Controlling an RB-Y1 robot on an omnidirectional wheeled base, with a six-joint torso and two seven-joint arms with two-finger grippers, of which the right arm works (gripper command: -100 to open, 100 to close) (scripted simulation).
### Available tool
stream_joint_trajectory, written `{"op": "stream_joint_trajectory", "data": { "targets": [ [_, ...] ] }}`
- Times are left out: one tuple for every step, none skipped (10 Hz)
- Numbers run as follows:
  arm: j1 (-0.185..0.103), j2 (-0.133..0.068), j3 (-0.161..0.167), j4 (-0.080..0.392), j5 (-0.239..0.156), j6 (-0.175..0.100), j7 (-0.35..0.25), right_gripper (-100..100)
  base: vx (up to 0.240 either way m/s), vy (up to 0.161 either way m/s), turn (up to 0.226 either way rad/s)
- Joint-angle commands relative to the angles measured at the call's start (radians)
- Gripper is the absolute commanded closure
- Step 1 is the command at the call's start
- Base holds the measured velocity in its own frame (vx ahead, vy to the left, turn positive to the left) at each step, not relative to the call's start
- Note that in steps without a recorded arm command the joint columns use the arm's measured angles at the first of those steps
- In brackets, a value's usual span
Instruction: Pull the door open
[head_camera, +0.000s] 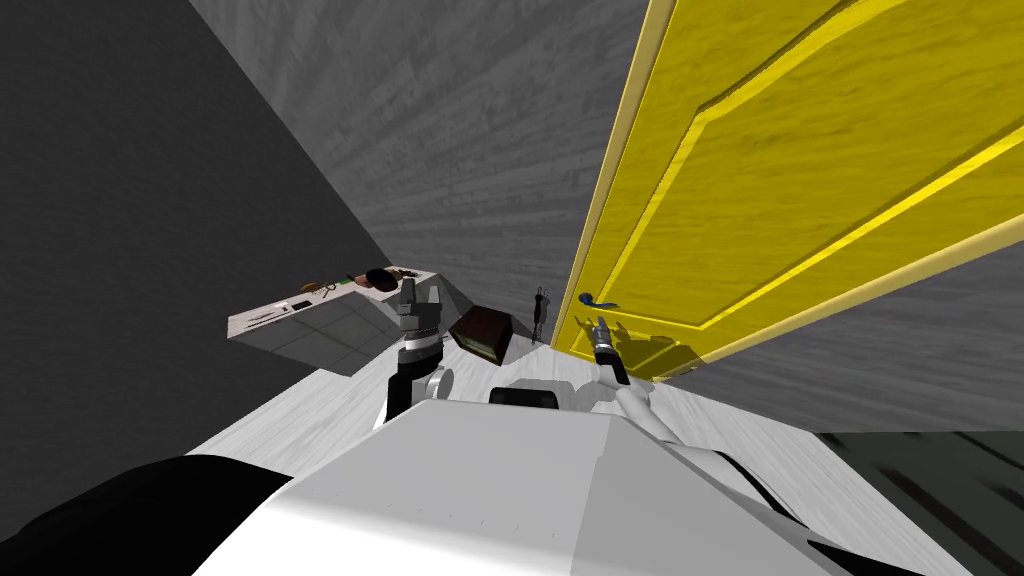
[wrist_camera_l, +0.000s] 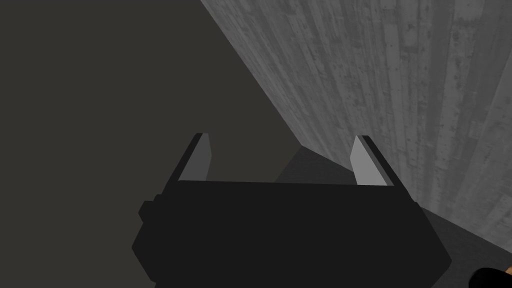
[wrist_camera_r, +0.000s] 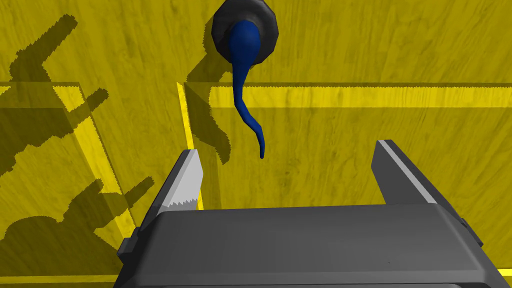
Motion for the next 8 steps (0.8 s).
{"op": "stream_joint_trajectory", "data": {
  "targets": [
    [-0.013,-0.005,-0.001,0.033,-0.007,-0.005,0.000,-100,0.059,-0.050,0.065],
    [-0.024,-0.010,-0.002,0.062,-0.013,-0.007,-0.001,-100,0.062,-0.059,0.085],
    [-0.034,-0.015,-0.003,0.089,-0.019,-0.010,-0.001,-100,0.075,-0.071,0.099],
    [-0.042,-0.018,-0.003,0.107,-0.022,-0.012,-0.001,-100,0.067,-0.075,0.058],
    [-0.047,-0.020,-0.004,0.120,-0.025,-0.013,-0.001,-100,0.051,-0.070,0.043],
    [-0.044,-0.019,-0.003,0.113,-0.023,-0.013,-0.003,-100,0.022,-0.031,0.012],
    [-0.051,-0.021,-0.031,0.134,-0.037,-0.019,0.013,-100,0.040,-0.062,0.268],
    [-0.054,-0.021,-0.044,0.142,-0.044,-0.021,0.021,-100,0.070,-0.110,0.308]
  ]
}}
